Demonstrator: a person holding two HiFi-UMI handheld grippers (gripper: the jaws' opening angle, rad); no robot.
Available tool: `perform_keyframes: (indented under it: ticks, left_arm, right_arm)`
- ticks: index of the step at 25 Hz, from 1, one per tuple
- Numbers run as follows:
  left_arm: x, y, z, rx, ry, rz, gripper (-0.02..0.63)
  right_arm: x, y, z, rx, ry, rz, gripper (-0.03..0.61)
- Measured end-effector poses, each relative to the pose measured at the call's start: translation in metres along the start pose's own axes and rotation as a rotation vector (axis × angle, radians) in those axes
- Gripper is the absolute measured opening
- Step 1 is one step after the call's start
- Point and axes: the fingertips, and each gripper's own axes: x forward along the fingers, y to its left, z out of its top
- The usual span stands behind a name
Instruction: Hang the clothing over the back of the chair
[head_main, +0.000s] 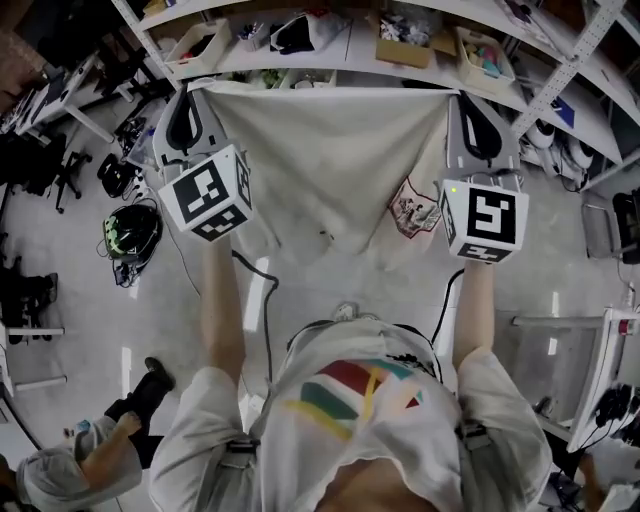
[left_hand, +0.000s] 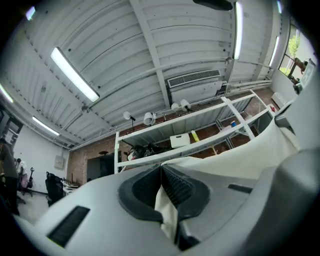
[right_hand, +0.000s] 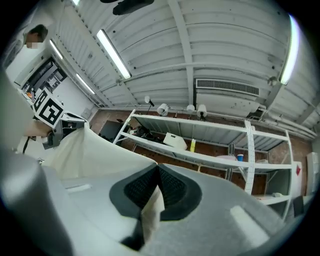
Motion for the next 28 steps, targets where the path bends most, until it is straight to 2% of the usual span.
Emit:
perform_keyframes:
  ticks: [8,12,17,22,28]
  left_arm:
    - [0.074,-0.003,0.074,0.021,-0.143,-0.055,0.015]
    - [0.112,0.003,0.103,0.001,-0.163,-0.054,0.015]
    - [0.144,0.001,0.122,0.004,-0.166,-0.041,0.015]
    - [0.158,-0.01,0.112,0.046,-0.159,-0.06,0.015]
    - [0.167,-0.034,0.06,0.076,-0.101,-0.096,0.015]
  right_arm:
    - [0.033,-0.048,0.08,-0.118,-0.134,-0.085,0.008]
    - [0.061,-0.066,0.111,-0.194,-0.151,-0.107,0.008]
    - [0.085,-0.08,0.126,-0.243,-0.14,-0.148,0.008]
    - [0.105,-0.091,0.112,-0.281,-0.081,-0.174,0.008]
    - [0.112,-0.09,0.068,-0.292,0.014,-0.181,0.008]
